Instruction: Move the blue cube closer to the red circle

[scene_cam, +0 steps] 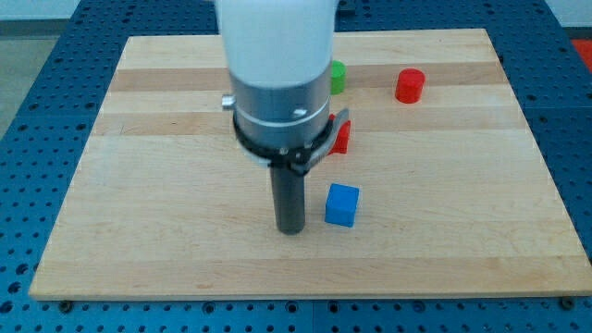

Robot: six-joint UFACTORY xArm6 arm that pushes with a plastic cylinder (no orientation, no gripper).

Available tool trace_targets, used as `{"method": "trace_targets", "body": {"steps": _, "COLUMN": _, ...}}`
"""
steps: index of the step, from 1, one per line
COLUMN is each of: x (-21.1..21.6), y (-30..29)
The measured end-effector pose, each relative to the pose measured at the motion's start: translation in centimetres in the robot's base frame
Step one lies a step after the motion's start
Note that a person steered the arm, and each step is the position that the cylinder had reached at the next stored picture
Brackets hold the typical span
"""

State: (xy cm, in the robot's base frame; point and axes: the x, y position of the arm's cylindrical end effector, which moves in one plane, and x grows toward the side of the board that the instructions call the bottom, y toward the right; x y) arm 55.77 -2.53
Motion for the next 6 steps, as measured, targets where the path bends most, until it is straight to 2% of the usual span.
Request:
{"method": "trace_targets", "body": {"steps": 1, "x": 0.4, "y": 2.1}}
{"method": "trace_targets", "body": {"steps": 2, "x": -2.9, "y": 3.6}}
{"method": "trace_targets", "body": {"steps": 3, "x": -4.0, "y": 5.6}}
{"method": "trace_targets", "body": {"steps": 5, "x": -2.6, "y": 8.1}}
{"method": "trace_targets", "body": {"steps": 6, "x": -4.1, "y": 9.7}}
